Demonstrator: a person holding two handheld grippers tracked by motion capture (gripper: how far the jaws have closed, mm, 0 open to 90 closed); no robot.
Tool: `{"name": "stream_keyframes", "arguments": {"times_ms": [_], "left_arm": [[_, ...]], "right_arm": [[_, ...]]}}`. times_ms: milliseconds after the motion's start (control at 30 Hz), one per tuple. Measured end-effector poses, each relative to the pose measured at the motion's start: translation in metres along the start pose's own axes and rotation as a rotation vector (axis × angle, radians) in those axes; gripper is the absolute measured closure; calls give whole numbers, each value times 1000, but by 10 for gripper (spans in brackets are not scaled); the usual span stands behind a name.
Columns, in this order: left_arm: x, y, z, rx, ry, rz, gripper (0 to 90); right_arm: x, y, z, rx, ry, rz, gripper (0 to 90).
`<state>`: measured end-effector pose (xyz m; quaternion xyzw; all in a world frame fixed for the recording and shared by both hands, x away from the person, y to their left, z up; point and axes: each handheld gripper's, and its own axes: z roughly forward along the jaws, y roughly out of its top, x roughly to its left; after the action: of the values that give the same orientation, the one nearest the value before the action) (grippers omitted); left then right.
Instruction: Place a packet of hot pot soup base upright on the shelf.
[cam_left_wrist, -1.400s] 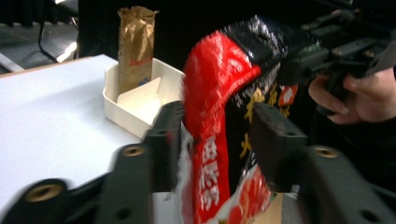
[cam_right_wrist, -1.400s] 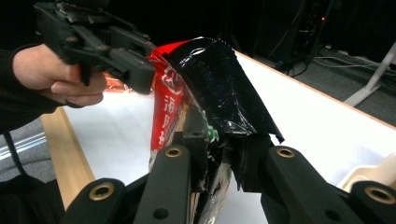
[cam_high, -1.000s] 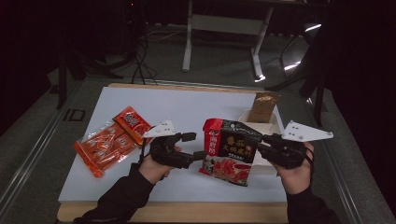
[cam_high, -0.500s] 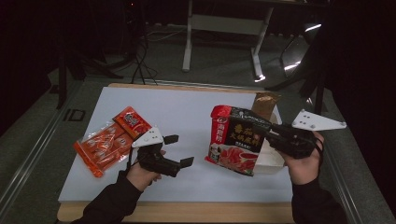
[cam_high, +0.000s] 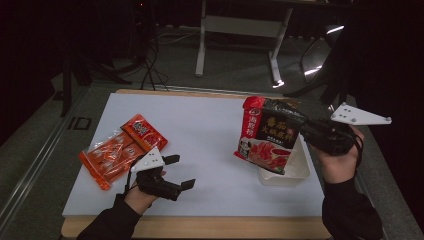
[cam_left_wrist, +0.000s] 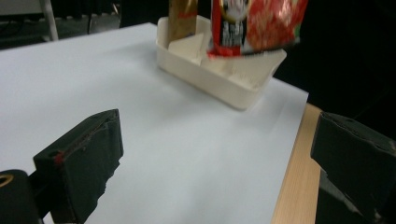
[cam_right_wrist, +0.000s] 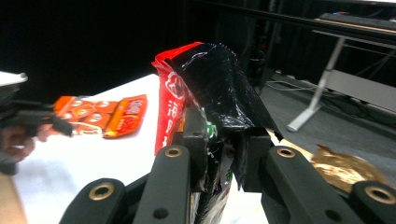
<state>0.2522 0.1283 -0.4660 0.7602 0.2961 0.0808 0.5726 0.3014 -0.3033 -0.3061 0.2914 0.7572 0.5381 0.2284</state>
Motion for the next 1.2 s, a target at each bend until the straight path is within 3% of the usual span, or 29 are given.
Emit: {"name": "stream_keyframes", "arguments": {"times_ms": [133,200,300,333,367,600,767,900,933,1200], "left_arm": [[-1,-12,-2,0,7,-18,30],[-3,-21,-4,-3,18,-24,30],[-3,-23,-4,1,19,-24,30],[-5,-30,-4,19,19,-26,30],[-6,-32,-4,26,19,-28,30],[-7,-46,-7,49,18,-26,30],[-7,-57,-7,48,22,-51,31],[-7,-58,-6,47,24,-46,31],[-7,-57,-6,46,19,-49,47],[-6,-58,-6,30,11,-59,47]], "right_arm": [[-6,1,0,1,-6,4,772],[-18,2,-1,-5,-24,15,772],[-23,2,-2,-9,-27,20,771],[-23,2,-2,-9,-27,20,771],[-35,1,-2,-8,-43,27,770],[-57,-6,-2,1,-97,55,770],[-73,-13,-2,-2,-126,75,769],[-78,-16,-1,-1,-134,72,769],[-86,-20,3,6,-138,73,768],[-104,-33,19,23,-140,67,768]]}}
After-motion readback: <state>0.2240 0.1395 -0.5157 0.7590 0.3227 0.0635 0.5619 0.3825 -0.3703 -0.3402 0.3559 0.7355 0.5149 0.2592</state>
